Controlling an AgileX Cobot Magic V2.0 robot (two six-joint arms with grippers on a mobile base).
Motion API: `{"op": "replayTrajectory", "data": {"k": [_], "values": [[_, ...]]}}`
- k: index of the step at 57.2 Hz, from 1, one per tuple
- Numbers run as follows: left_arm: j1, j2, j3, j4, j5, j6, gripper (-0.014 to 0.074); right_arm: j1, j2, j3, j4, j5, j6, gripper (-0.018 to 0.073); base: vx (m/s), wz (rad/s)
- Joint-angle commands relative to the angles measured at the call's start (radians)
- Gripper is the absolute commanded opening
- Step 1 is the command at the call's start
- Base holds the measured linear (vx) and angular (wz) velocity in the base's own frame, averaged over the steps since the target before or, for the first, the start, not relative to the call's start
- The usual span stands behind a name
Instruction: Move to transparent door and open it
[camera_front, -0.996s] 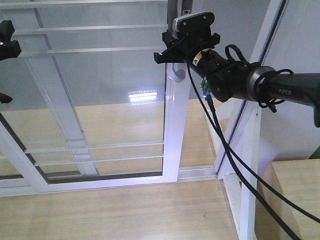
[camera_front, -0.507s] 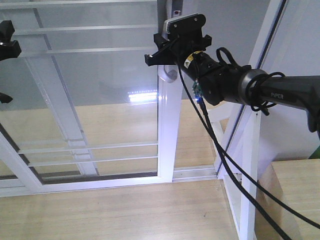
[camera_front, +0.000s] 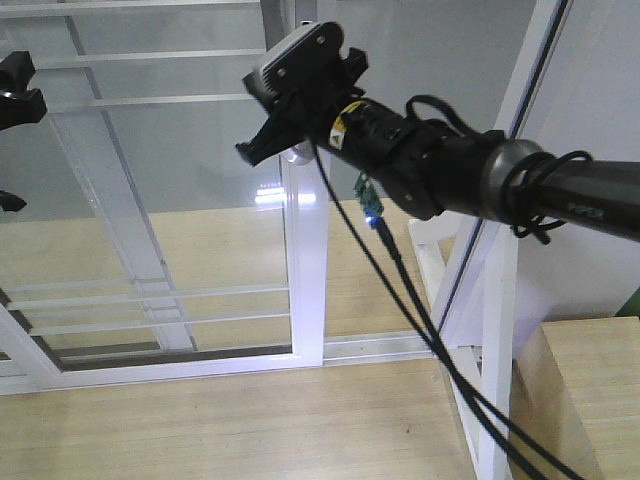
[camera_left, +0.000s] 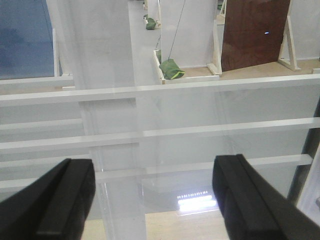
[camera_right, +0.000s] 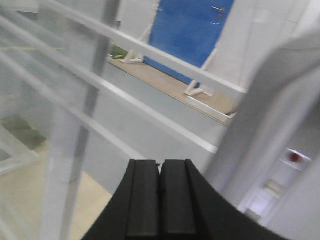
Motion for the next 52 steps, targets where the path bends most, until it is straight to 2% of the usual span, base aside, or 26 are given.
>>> {"op": "replayTrajectory", "data": {"k": [1,11,22,36,43,52], "values": [[-0.003,-0.024,-0.034,0.000,-0.071,-0.003,0.0590,-0.078,-0.098,-0.029,0.075,0.017,-0.009,-0.0006,0.00,0.00],[-0.003,-0.024,-0.034,0.000,-0.070,-0.003,0.0590,-0.220,-0.189,-0.020,0.083,0.151,-0.009,-0.0006,0.00,0.00],[-0.003,-0.021,-0.034,0.003,-0.066,-0.003,0.0590,-0.332,-0.350,0.181,0.083,0.056,-0.009,-0.0006,0.00,0.00],[-0.027,0.062,-0.034,0.062,-0.072,-0.004,0.0590,-0.363,-0.600,0.564,0.089,-0.096,-0.050,-0.0006,0.00,0.00],[-0.078,0.127,-0.034,0.062,-0.108,-0.004,0.0590,-0.363,-0.726,0.739,0.110,-0.155,-0.049,-0.0006,0.00,0.00],[-0.161,0.210,-0.036,0.062,-0.225,-0.018,0.0590,-0.363,-0.859,0.887,0.162,-0.177,-0.091,-0.0006,0.00,0.00]]}}
